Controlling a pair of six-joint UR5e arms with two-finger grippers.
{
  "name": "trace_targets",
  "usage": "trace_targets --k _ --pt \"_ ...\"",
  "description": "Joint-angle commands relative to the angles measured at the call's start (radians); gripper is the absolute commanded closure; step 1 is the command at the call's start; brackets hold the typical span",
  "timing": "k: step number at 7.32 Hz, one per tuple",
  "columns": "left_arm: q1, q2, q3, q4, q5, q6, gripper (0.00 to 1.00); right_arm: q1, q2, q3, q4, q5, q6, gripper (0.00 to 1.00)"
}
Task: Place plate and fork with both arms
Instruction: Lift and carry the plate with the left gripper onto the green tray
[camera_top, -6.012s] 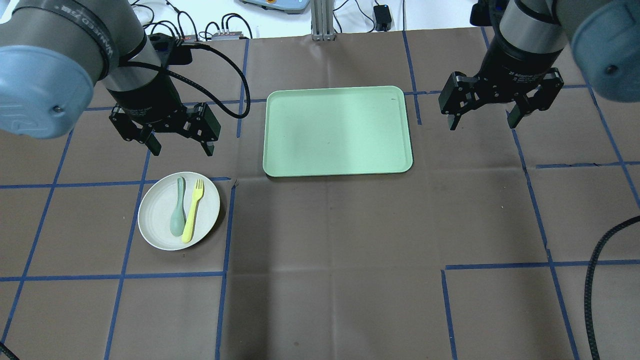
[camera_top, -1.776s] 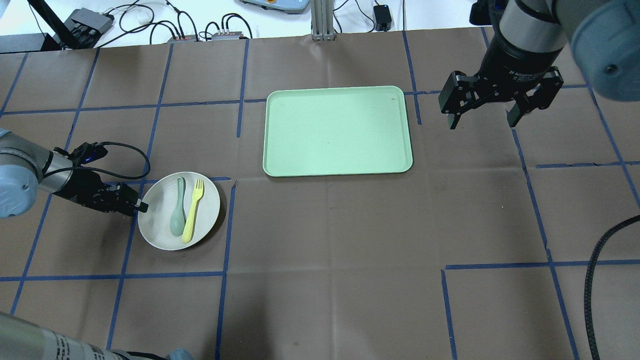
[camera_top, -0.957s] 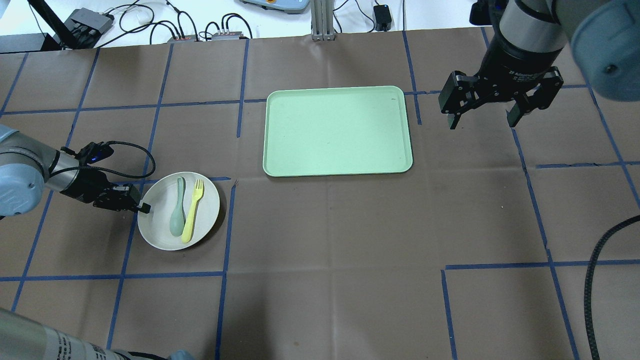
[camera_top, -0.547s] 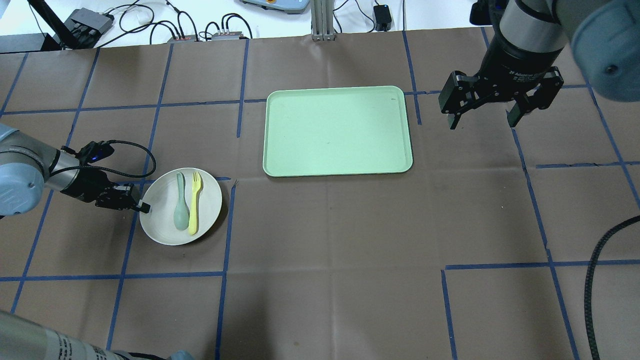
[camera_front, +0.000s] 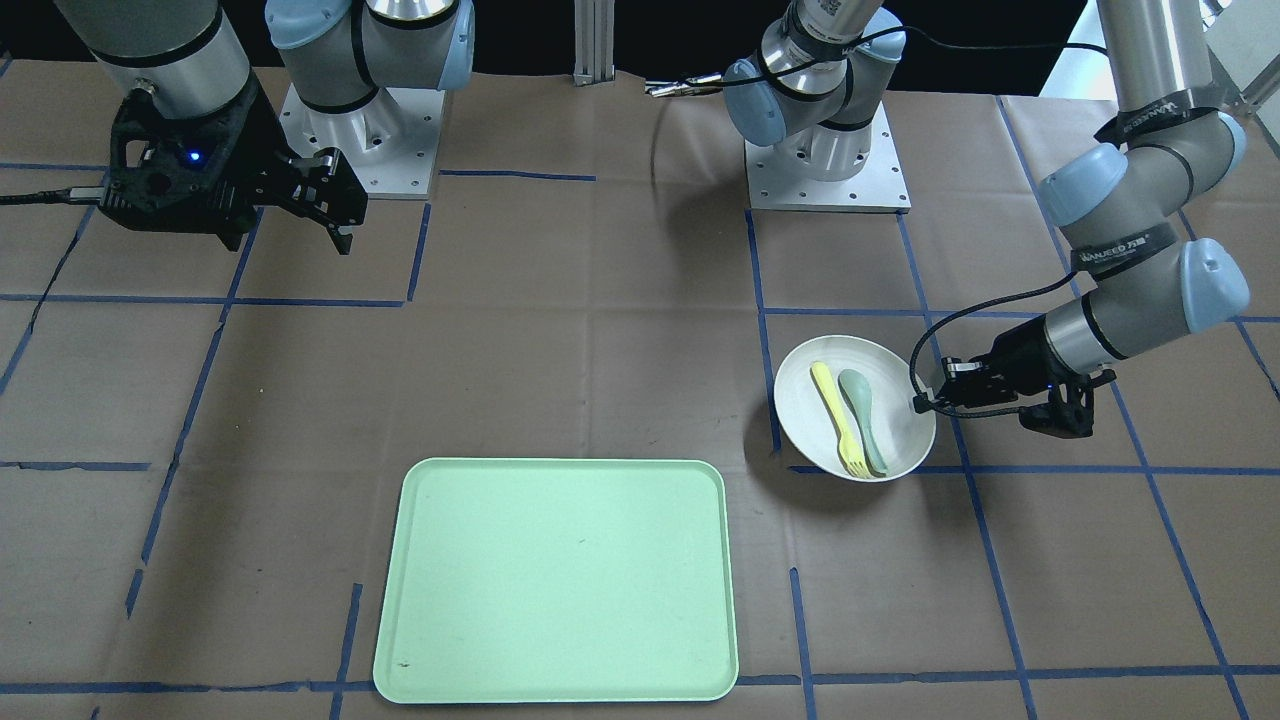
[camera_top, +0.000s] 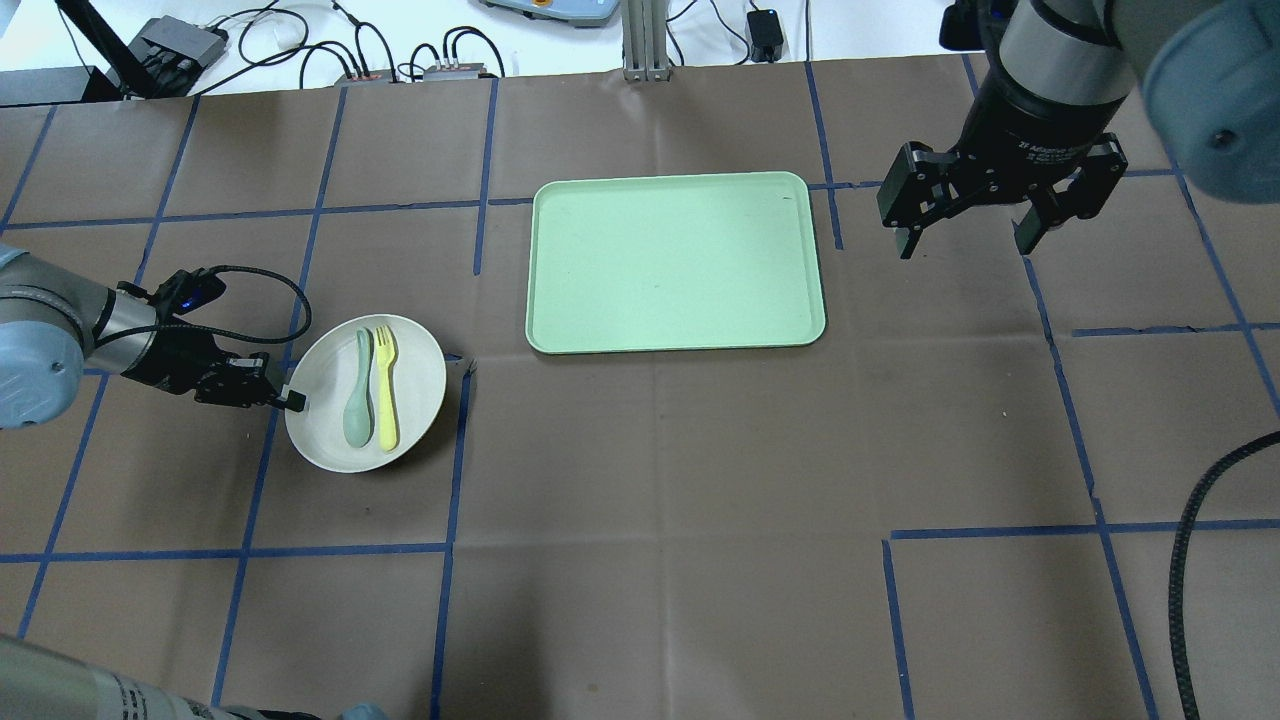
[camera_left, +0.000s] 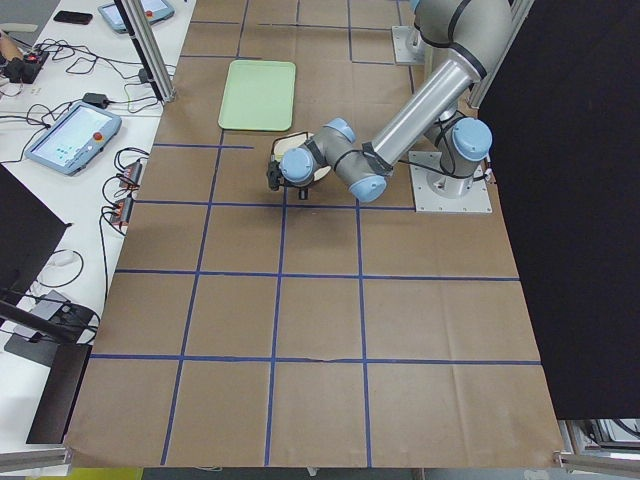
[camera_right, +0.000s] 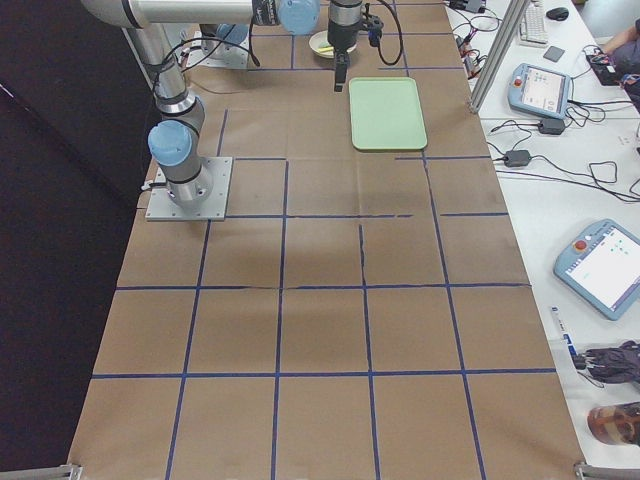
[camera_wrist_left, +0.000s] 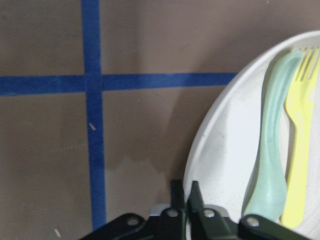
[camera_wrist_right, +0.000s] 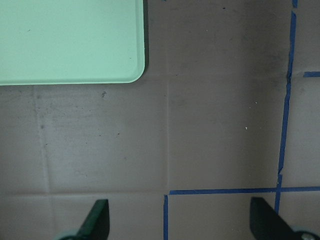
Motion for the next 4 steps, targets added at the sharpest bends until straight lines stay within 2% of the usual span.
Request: trace_targets --k 1,2,4 --pt "-0.165 0.036 0.051 -0.002 -0.010 -0.221 1.00 0.000 0.001 0.000 0.001 0.000 0.000 0.00" --pt "-0.233 0.010 0.112 -0.002 -0.055 -0.324 1.00 0.000 -0.001 0.000 0.001 0.000 0.000 0.00" --pt "-0.354 -0.138 0.276 0.001 -0.063 -0.445 1.00 0.000 0.001 0.000 0.000 0.000 0.000 0.00"
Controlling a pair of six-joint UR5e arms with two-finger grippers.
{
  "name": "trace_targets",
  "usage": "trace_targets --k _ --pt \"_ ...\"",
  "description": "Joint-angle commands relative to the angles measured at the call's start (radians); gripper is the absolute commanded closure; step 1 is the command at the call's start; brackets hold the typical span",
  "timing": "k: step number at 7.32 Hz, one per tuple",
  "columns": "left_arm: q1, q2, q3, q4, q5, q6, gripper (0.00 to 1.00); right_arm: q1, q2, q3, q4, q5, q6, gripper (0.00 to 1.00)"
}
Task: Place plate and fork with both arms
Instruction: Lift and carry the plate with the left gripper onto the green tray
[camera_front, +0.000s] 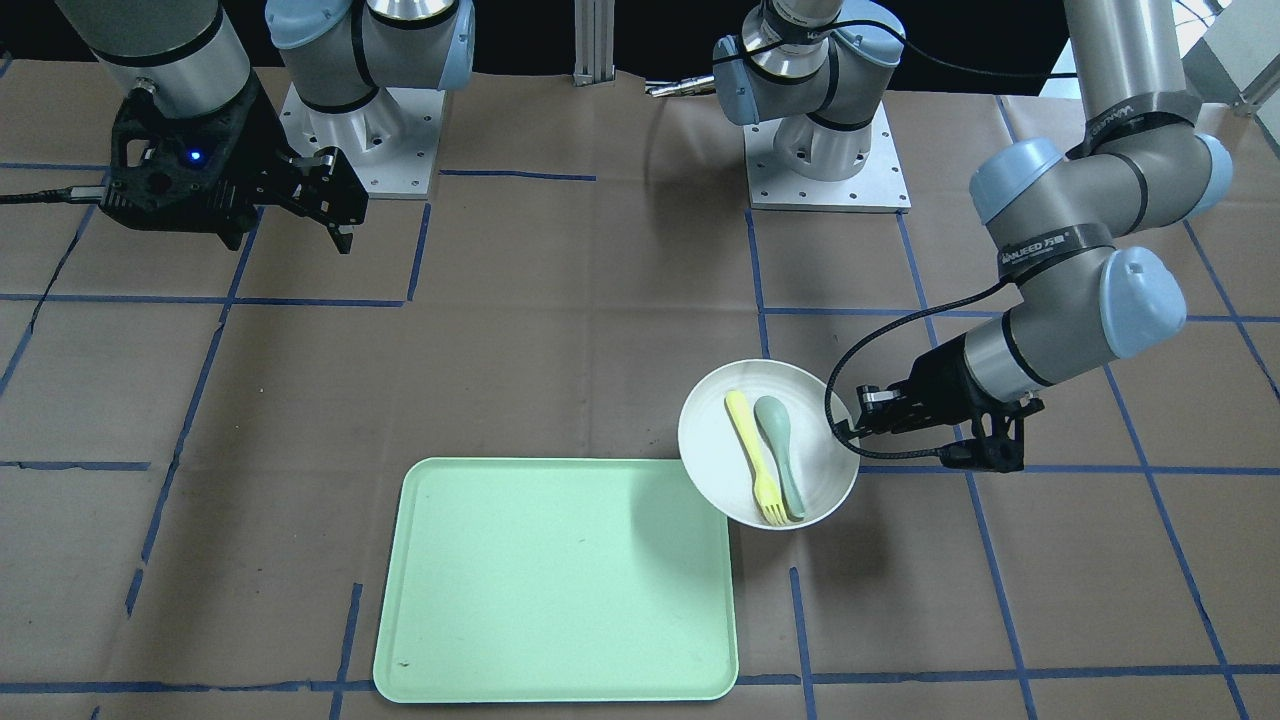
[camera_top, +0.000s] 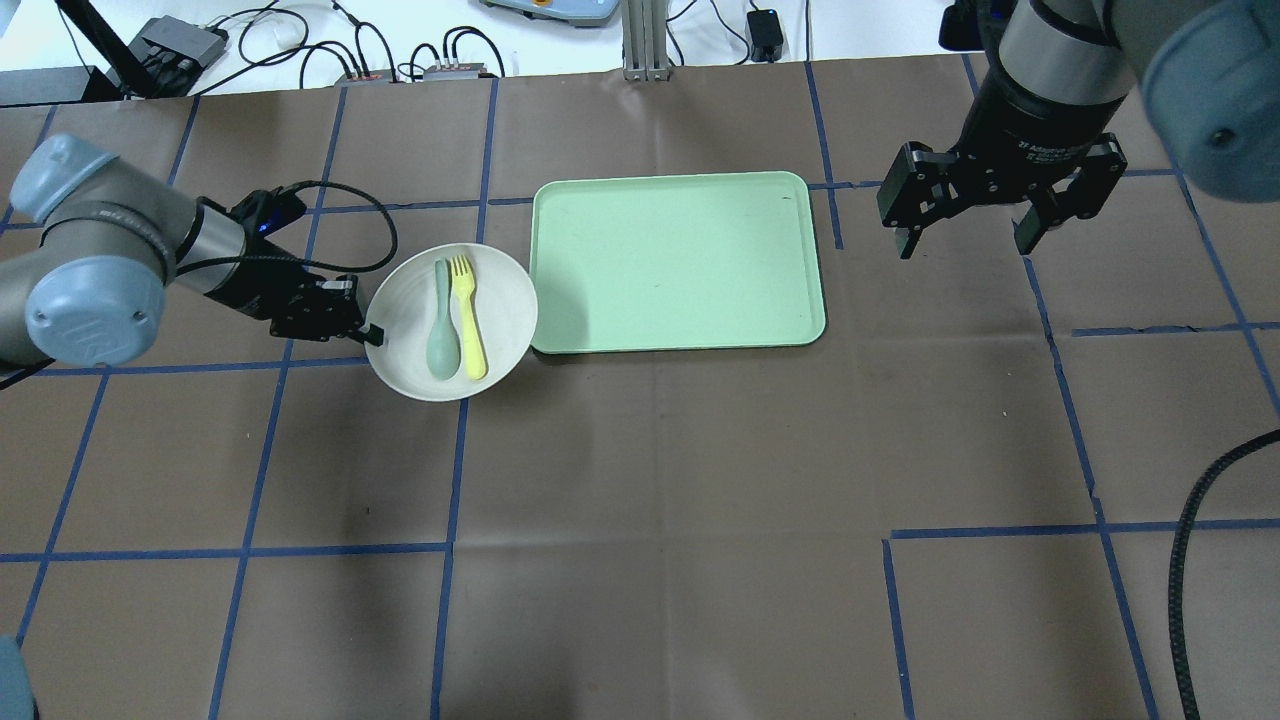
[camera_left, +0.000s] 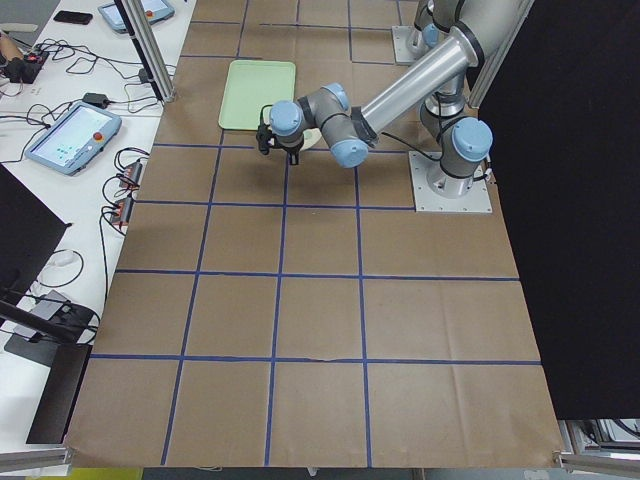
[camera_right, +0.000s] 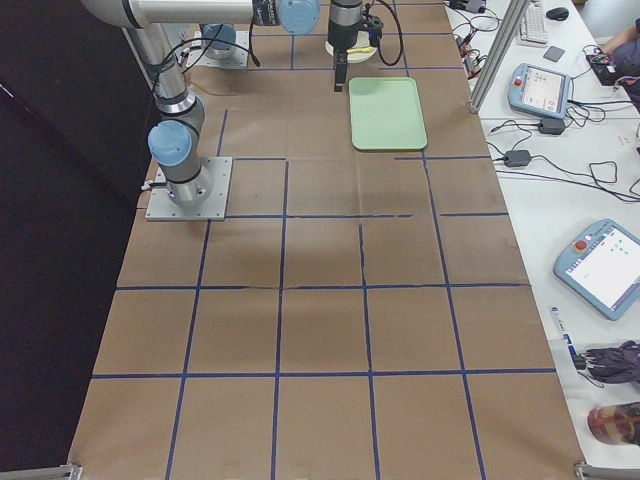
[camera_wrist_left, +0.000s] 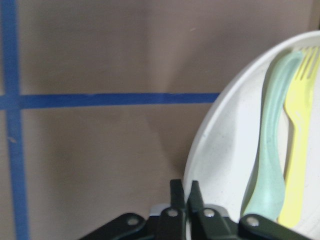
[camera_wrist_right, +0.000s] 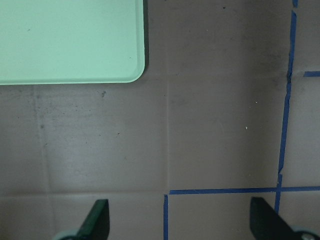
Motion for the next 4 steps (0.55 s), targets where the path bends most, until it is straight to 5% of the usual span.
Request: trace_targets --k 1,4 --pt "-0.149 -0.166 0.199 0.002 -0.008 -0.142 1.00 0.000 -0.001 0.000 -0.001 0.000 0.000 0.00" --pt "-0.273 -0.364 0.416 0.014 -0.001 -0.257 1.00 0.000 0.000 0.000 0.000 0.000 0.000 0.00"
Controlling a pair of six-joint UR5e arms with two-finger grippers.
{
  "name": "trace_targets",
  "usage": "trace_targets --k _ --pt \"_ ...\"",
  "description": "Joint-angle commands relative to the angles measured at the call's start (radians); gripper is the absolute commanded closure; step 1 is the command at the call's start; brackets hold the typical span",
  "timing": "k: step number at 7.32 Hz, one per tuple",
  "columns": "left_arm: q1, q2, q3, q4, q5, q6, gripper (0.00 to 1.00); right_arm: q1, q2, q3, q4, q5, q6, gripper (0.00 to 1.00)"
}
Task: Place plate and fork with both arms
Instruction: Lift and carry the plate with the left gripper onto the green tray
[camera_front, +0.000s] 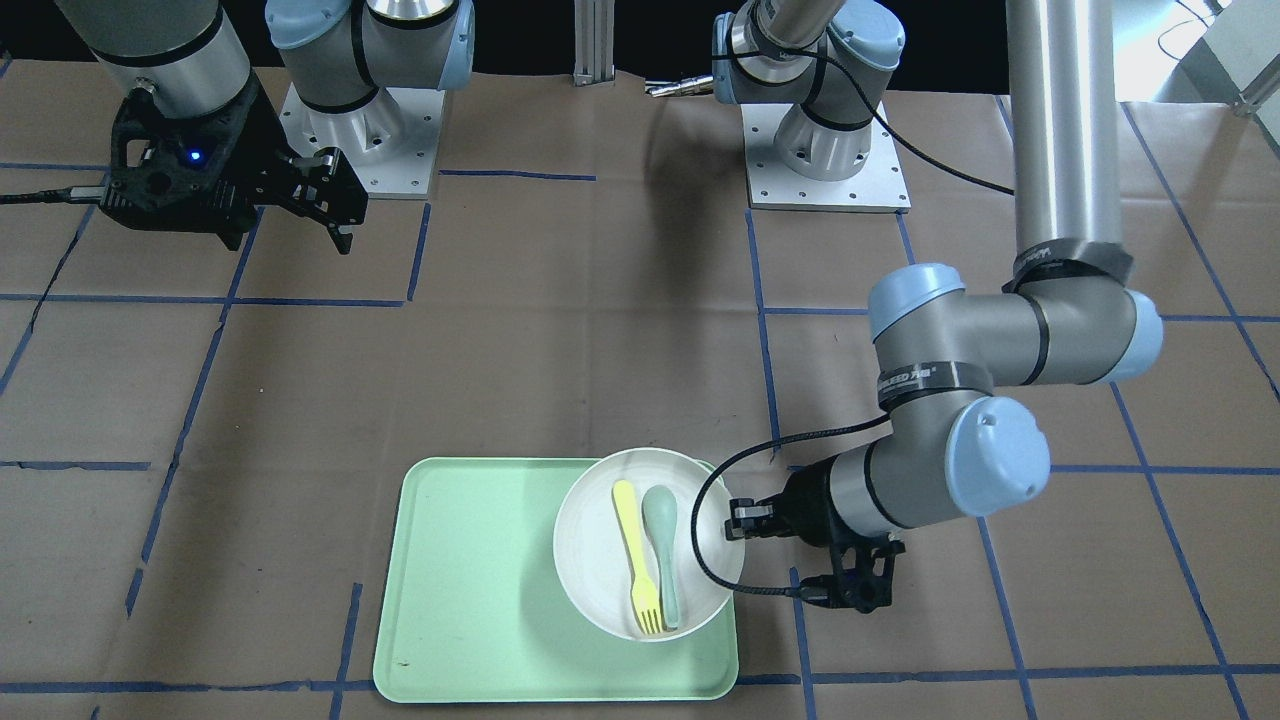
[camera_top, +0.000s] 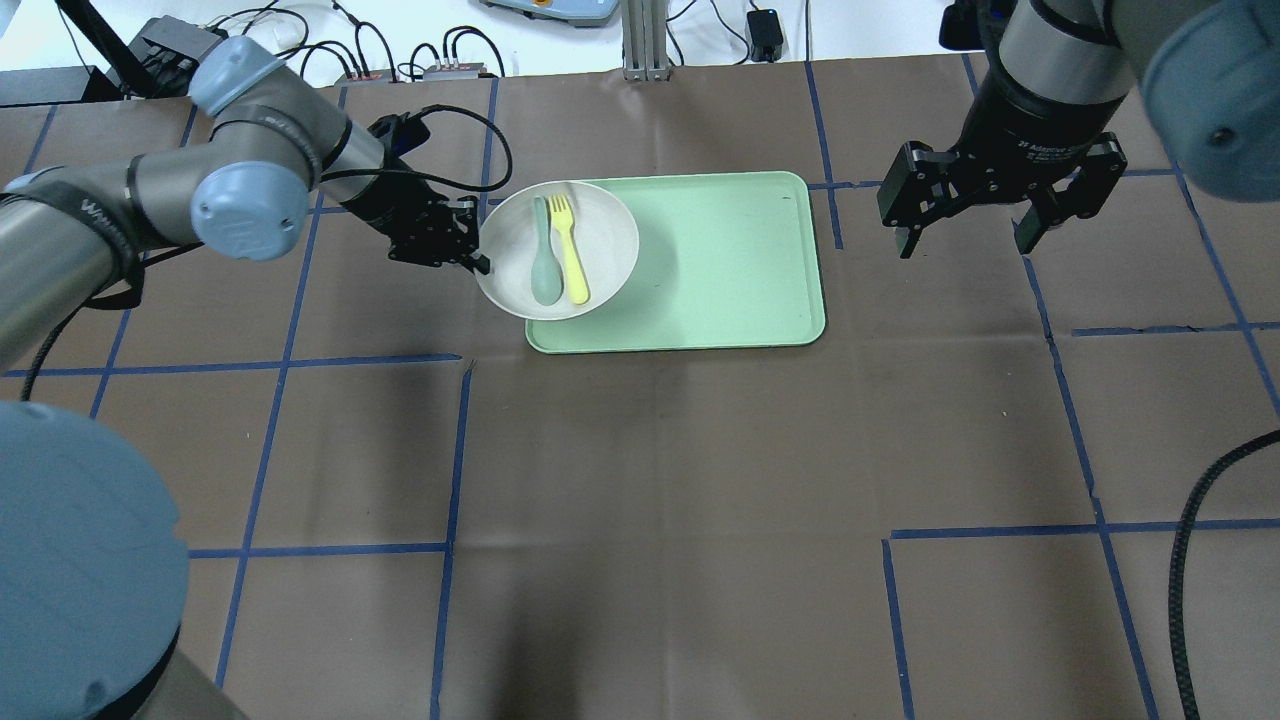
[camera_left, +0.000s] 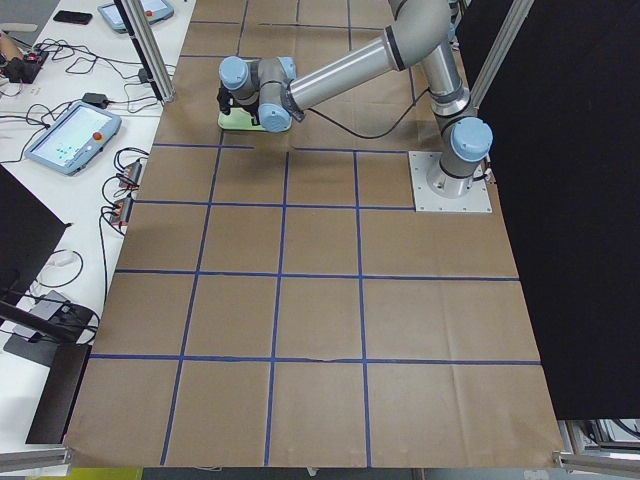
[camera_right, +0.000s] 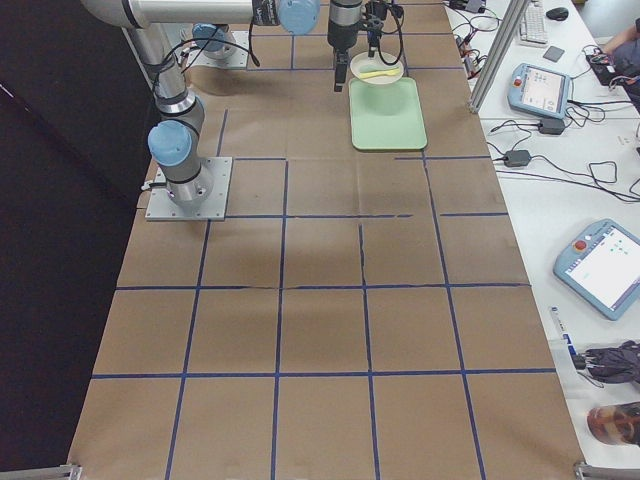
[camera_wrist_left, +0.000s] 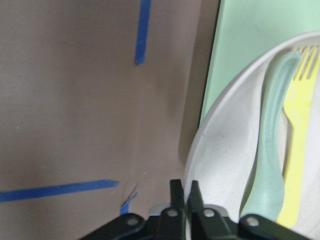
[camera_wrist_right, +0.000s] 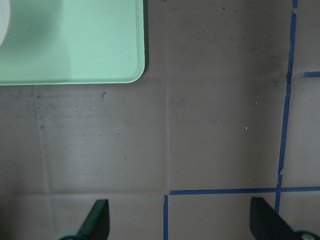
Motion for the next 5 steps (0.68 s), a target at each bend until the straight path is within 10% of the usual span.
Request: trace_targets --k 1,5 --pt "-0.069 -0.120 0.115 0.008 0.000 -0.042 1.00 0.000 0.000 0.000 0.000 0.000 0.000 0.00" --pt "-0.117 -0.148 0.158 0.023 0.006 -0.005 1.00 0.000 0.000 0.000 0.000 0.000 0.000 0.00"
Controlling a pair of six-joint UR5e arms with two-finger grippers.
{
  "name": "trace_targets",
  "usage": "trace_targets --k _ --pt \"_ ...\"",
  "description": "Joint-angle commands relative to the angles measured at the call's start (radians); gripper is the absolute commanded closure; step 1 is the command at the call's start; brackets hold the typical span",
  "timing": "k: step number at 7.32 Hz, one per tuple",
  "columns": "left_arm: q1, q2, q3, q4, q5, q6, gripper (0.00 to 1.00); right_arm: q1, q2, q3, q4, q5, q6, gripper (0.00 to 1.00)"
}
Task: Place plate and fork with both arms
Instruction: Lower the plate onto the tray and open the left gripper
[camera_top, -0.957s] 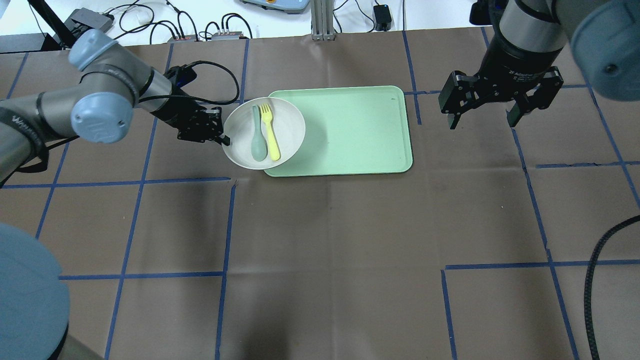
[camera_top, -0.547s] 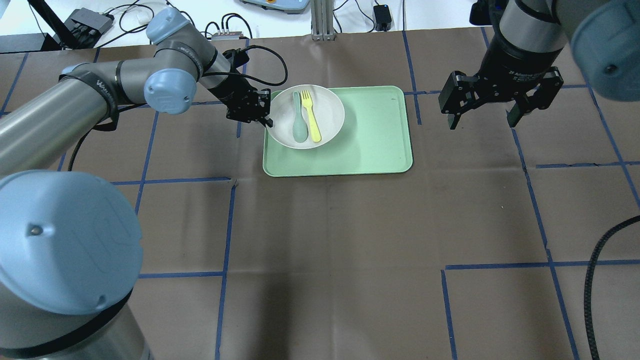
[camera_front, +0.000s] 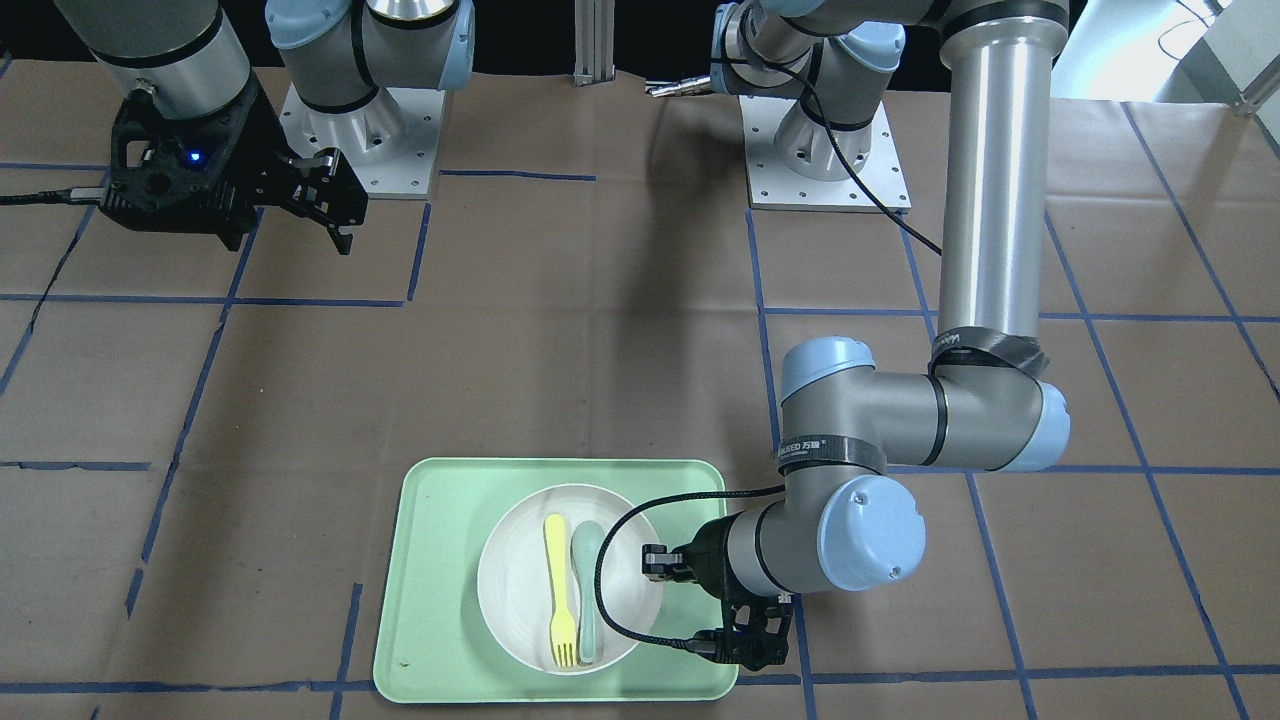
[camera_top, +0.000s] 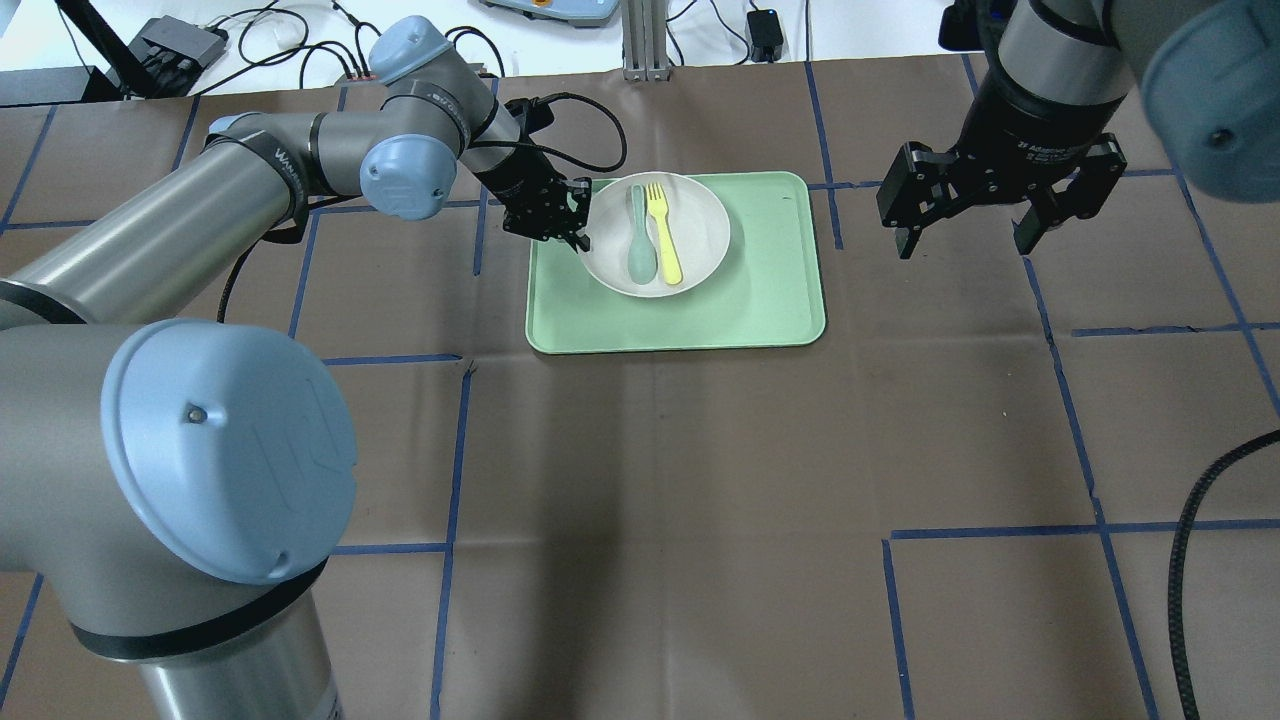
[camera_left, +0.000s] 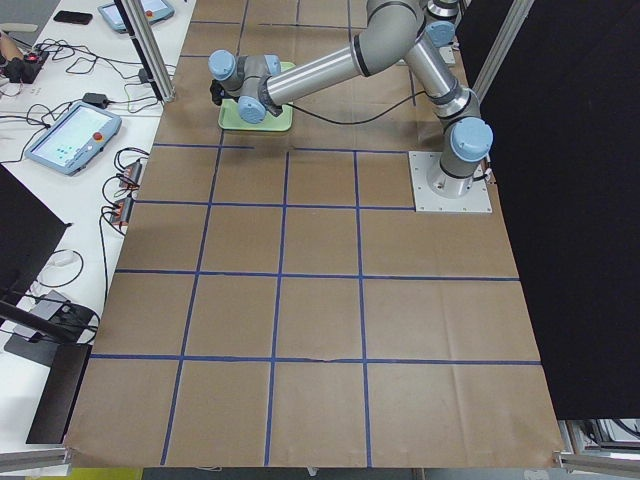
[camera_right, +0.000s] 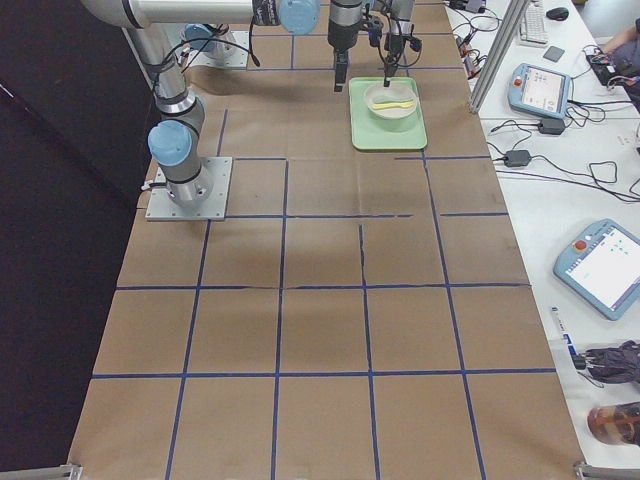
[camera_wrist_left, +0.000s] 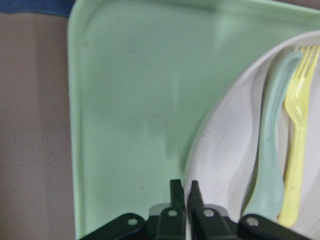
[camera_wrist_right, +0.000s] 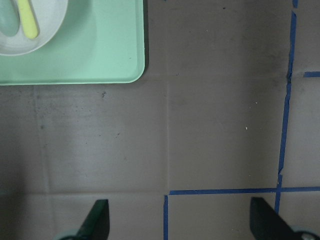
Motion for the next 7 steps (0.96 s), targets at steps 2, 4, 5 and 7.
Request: trace_targets --k 2,4,5,7 --pt "-0.008 -0.014 0.005 0.017 0.001 0.031 0.99 0.000 0.000 0.000 0.000 0.000 0.000 0.00" --pt "-0.002 -0.020 0.008 0.023 0.001 0.039 0.99 0.000 0.000 0.000 0.000 0.000 0.000 0.00" --pt "0.000 -0.021 0.013 0.030 0.001 0.039 0.99 0.000 0.000 0.000 0.000 0.000 0.000 0.00" --pt "0.003 -0.039 0.039 0.029 -0.001 0.037 0.98 0.000 0.000 0.000 0.000 0.000 -0.002 0.00"
